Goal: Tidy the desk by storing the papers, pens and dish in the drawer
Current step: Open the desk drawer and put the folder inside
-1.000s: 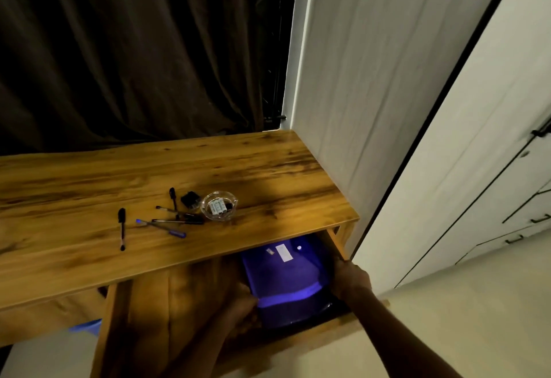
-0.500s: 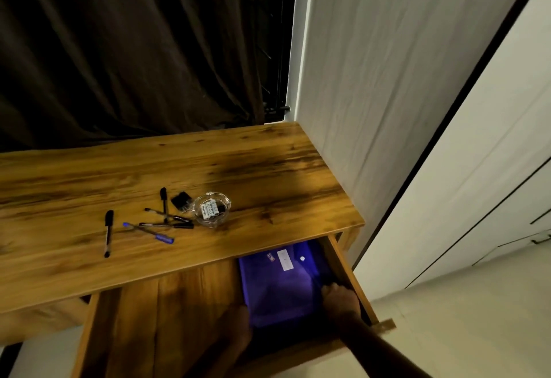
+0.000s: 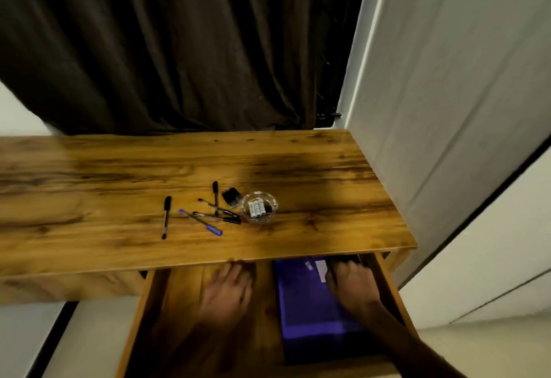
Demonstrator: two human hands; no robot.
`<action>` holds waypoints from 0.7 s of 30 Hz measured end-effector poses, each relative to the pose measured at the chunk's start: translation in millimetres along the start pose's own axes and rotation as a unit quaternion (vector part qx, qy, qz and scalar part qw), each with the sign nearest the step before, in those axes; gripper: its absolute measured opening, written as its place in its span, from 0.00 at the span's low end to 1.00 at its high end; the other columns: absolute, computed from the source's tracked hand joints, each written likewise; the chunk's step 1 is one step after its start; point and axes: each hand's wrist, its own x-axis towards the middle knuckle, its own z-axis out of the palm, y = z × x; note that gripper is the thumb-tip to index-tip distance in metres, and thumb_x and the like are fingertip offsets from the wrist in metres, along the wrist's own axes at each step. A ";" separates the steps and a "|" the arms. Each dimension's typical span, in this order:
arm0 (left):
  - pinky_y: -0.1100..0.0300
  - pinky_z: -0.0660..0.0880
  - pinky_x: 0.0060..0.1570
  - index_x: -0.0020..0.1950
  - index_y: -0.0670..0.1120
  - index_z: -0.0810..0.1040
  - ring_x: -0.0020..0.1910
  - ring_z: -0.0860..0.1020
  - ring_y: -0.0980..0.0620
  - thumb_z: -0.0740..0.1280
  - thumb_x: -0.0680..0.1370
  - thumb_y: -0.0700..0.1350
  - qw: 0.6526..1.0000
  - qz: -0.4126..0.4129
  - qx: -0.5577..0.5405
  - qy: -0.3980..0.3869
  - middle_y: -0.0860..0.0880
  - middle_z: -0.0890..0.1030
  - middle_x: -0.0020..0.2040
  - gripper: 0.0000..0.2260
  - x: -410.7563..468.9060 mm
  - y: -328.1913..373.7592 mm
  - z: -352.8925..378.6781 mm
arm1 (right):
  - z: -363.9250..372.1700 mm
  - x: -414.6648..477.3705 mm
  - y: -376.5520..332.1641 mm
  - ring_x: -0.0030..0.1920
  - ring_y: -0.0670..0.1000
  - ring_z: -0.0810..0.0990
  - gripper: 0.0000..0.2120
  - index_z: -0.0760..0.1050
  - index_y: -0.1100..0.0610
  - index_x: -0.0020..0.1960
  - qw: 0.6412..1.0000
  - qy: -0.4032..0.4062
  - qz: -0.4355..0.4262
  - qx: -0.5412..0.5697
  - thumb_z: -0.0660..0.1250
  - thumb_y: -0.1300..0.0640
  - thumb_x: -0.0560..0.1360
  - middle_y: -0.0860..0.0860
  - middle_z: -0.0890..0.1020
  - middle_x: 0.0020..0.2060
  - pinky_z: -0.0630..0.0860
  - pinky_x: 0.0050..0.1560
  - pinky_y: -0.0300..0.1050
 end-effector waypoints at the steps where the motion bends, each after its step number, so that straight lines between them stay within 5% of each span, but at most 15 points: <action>1: 0.51 0.72 0.53 0.47 0.50 0.83 0.53 0.77 0.48 0.55 0.77 0.53 1.000 -0.007 0.003 0.023 0.48 0.82 0.50 0.17 -2.6 -18.5 -6.6 | -5.1 10.5 -10.9 0.46 0.52 0.82 0.14 0.75 0.50 0.54 0.999 0.022 -0.014 0.021 0.55 0.44 0.79 0.51 0.83 0.47 0.77 0.45 0.46; 5: 0.46 0.59 0.67 0.65 0.46 0.75 0.67 0.70 0.42 0.50 0.81 0.53 0.993 -0.093 0.026 0.071 0.42 0.74 0.67 0.21 -16.3 -87.0 -24.6 | -29.4 52.1 -57.5 0.46 0.56 0.83 0.12 0.76 0.50 0.51 0.996 0.046 -0.053 0.057 0.58 0.45 0.76 0.52 0.85 0.44 0.78 0.43 0.48; 9: 0.43 0.44 0.76 0.79 0.44 0.54 0.79 0.47 0.43 0.52 0.81 0.56 0.986 -0.162 -0.001 0.039 0.42 0.51 0.80 0.29 -32.5 -139.2 -16.7 | -46.2 99.0 -95.0 0.54 0.54 0.81 0.13 0.77 0.45 0.56 0.981 0.051 -0.111 0.150 0.60 0.45 0.74 0.49 0.82 0.54 0.79 0.52 0.51; 13: 0.37 0.54 0.73 0.78 0.42 0.58 0.79 0.50 0.43 0.43 0.82 0.57 0.988 -0.156 -0.017 -0.003 0.43 0.52 0.80 0.29 -51.1 -164.4 4.3 | -58.9 139.9 -123.8 0.72 0.57 0.63 0.37 0.60 0.50 0.74 0.983 -0.019 -0.091 0.161 0.69 0.40 0.70 0.52 0.64 0.73 0.70 0.66 0.59; 17: 0.39 0.47 0.74 0.80 0.44 0.51 0.79 0.46 0.41 0.43 0.81 0.54 0.988 -0.149 -0.024 0.029 0.42 0.47 0.80 0.28 -58.2 -167.2 7.9 | -67.0 169.4 -138.3 0.78 0.57 0.44 0.54 0.43 0.49 0.79 0.986 -0.112 -0.082 0.088 0.74 0.39 0.67 0.50 0.44 0.79 0.53 0.73 0.62; 19: 0.42 0.42 0.75 0.80 0.45 0.47 0.79 0.43 0.41 0.55 0.75 0.50 0.986 -0.156 -0.044 0.039 0.43 0.43 0.81 0.35 -60.4 -168.9 9.5 | -61.8 181.3 -139.6 0.79 0.57 0.44 0.58 0.40 0.46 0.79 0.980 -0.163 -0.082 0.076 0.76 0.39 0.64 0.49 0.43 0.79 0.51 0.74 0.63; 21: 0.44 0.40 0.75 0.80 0.45 0.47 0.79 0.41 0.42 0.55 0.71 0.46 0.983 -0.165 -0.070 0.048 0.45 0.42 0.81 0.38 -62.3 -169.1 12.6 | -56.7 192.4 -139.8 0.78 0.56 0.51 0.64 0.41 0.44 0.78 0.975 -0.187 -0.077 0.097 0.77 0.35 0.55 0.49 0.49 0.79 0.55 0.75 0.60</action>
